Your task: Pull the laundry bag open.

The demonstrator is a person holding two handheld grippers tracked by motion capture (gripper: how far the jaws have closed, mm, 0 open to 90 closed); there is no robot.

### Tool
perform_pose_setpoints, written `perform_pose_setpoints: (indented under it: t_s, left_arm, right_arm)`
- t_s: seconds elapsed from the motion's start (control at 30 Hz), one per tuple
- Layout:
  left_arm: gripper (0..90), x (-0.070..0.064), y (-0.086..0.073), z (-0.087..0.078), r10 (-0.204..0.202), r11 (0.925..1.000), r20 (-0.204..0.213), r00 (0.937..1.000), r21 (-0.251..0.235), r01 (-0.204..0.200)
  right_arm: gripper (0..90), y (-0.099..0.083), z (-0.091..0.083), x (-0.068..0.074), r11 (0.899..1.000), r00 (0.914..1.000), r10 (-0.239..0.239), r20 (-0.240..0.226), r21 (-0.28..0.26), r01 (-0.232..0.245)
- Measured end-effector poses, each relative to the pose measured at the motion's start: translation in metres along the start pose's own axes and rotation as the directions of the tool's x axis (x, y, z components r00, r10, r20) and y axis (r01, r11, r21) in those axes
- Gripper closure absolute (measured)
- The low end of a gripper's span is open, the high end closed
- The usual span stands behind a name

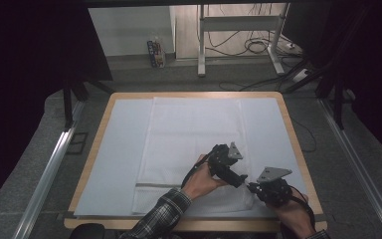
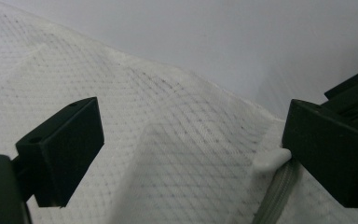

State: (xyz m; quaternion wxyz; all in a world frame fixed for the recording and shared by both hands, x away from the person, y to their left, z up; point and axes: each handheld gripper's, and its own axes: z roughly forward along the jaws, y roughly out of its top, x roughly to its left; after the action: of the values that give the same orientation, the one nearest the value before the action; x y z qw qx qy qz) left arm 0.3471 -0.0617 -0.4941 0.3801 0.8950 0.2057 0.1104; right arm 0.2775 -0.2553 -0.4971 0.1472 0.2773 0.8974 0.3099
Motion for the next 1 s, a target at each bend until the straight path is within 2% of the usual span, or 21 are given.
perform_pose_setpoints:
  t_s: [0.17, 0.2, 0.27, 0.37, 0.4, 0.43, 0.47, 0.53, 0.57, 0.6, 0.63, 0.67, 0.73, 0.77, 0.8, 0.83, 0.87, 0.9, 0.93, 0.97, 1.0]
  left_arm:
    - [10.1, 0.001, -0.004, -0.009, -0.012, 0.9999, 0.002, 0.9999, -0.012, 0.012]
    - [12.6, 0.002, -0.006, -0.015, -0.021, 0.9995, 0.022, 0.9995, -0.023, 0.022]
    - [15.5, 0.003, -0.009, -0.019, -0.023, 0.9994, 0.034, 0.9992, -0.026, 0.024]
    - [28.3, 0.006, -0.013, -0.025, -0.03, 0.9989, 0.082, 0.9962, -0.034, 0.033]
    - [34.3, 0.006, -0.015, -0.026, -0.05, 0.9973, 0.113, 0.9924, -0.048, 0.055]
    - [41.0, 0.006, -0.015, -0.026, -0.05, 0.9973, 0.113, 0.9924, -0.048, 0.055]
    - [44.0, 0.008, -0.017, -0.027, -0.075, 0.9955, 0.149, 0.986, -0.046, 0.082]
    - [52.8, 0.01, -0.019, -0.026, -0.098, 0.9931, 0.187, 0.9775, -0.045, 0.108]
    - [55.2, 0.01, -0.019, -0.026, -0.098, 0.9931, 0.187, 0.9775, -0.045, 0.108]
    - [58.0, 0.011, -0.02, -0.025, -0.11, 0.9917, 0.213, 0.9709, -0.043, 0.122]
    - [60.9, 0.011, -0.02, -0.025, -0.11, 0.9917, 0.213, 0.9709, -0.043, 0.122]
    - [62.7, 0.01, -0.021, -0.022, -0.127, 0.9891, 0.249, 0.9601, -0.041, 0.141]
    - [65.9, 0.01, -0.02, -0.021, -0.131, 0.9885, 0.255, 0.9581, -0.038, 0.146]
    - [67.8, 0.01, -0.02, -0.02, -0.139, 0.9876, 0.289, 0.947, -0.03, 0.154]
    - [69.0, 0.01, -0.02, -0.019, -0.149, 0.9858, 0.306, 0.9403, -0.029, 0.166]
    - [71.0, 0.01, -0.02, -0.019, -0.149, 0.9858, 0.306, 0.9403, -0.029, 0.166]
    - [73.0, 0.01, -0.02, -0.018, -0.154, 0.9854, 0.328, 0.932, -0.018, 0.169]
    - [74.0, 0.01, -0.02, -0.018, -0.154, 0.9854, 0.328, 0.932, -0.018, 0.169]
    - [74.9, 0.011, -0.02, -0.017, -0.164, 0.9836, 0.36, 0.9185, -0.012, 0.18]
    - [75.8, 0.011, -0.02, -0.017, -0.164, 0.9836, 0.36, 0.9185, -0.012, 0.18]
    - [76.9, 0.01, -0.021, -0.016, -0.16, 0.9855, 0.368, 0.9159, 0.005, 0.17]
  right_arm:
    - [85.0, -0.001, 0.002, 0.0, 1.0, 0.9999, -0.004, 0.014, 0.017, 0.004]
    - [85.0, 0.0, 0.001, 0.0, 1.0, 0.9998, -0.007, 0.018, 0.011, 0.007]
    - [85.0, 0.0, 0.001, 0.001, 1.0, 0.9997, -0.014, 0.023, 0.011, 0.013]
    - [85.0, 0.0, 0.0, 0.001, 1.0, 0.9995, -0.015, 0.027, 0.007, 0.015]
    - [85.0, 0.0, 0.0, 0.001, 1.0, 0.9995, -0.016, 0.028, 0.005, 0.016]
    - [85.0, 0.0, 0.0, 0.001, 1.0, 0.9995, -0.016, 0.028, 0.005, 0.016]
    - [84.9, 0.0, 0.0, 0.001, 1.0, 0.9993, -0.023, 0.031, 0.007, 0.023]
    - [84.9, 0.0, 0.0, 0.001, 1.0, 0.9992, -0.025, 0.032, 0.008, 0.025]
    - [84.9, 0.0, 0.0, 0.001, 1.0, 0.9992, -0.025, 0.032, 0.008, 0.025]
    - [84.9, 0.0, 0.0, 0.001, 1.0, 0.999, -0.028, 0.035, 0.005, 0.028]
    - [84.9, 0.0, 0.0, 0.001, 1.0, 0.999, -0.028, 0.035, 0.005, 0.028]
    - [84.8, 0.0, 0.0, 0.002, 0.999, 0.9987, -0.033, 0.039, 0.004, 0.033]
    - [84.8, 0.001, 0.0, 0.002, 0.999, 0.9984, -0.038, 0.043, 0.003, 0.038]
    - [84.7, 0.0, 0.0, 0.002, 0.999, 0.9978, -0.047, 0.047, 0.007, 0.046]
    - [84.7, 0.0, 0.0, 0.003, 0.999, 0.9976, -0.05, 0.048, 0.007, 0.05]
    - [84.7, 0.0, 0.0, 0.003, 0.999, 0.9976, -0.05, 0.048, 0.007, 0.05]
    - [84.7, 0.001, 0.0, 0.003, 0.999, 0.9974, -0.051, 0.05, 0.005, 0.051]
    - [84.7, 0.001, 0.0, 0.003, 0.999, 0.9974, -0.051, 0.05, 0.005, 0.051]
    - [84.7, 0.001, 0.0, 0.003, 0.999, 0.9972, -0.053, 0.053, 0.002, 0.053]
    - [84.6, 0.001, -0.001, 0.003, 0.999, 0.9971, -0.054, 0.054, 0.002, 0.054]
    - [84.6, 0.001, -0.001, 0.003, 0.998, 0.9966, -0.059, 0.058, 0.001, 0.059]
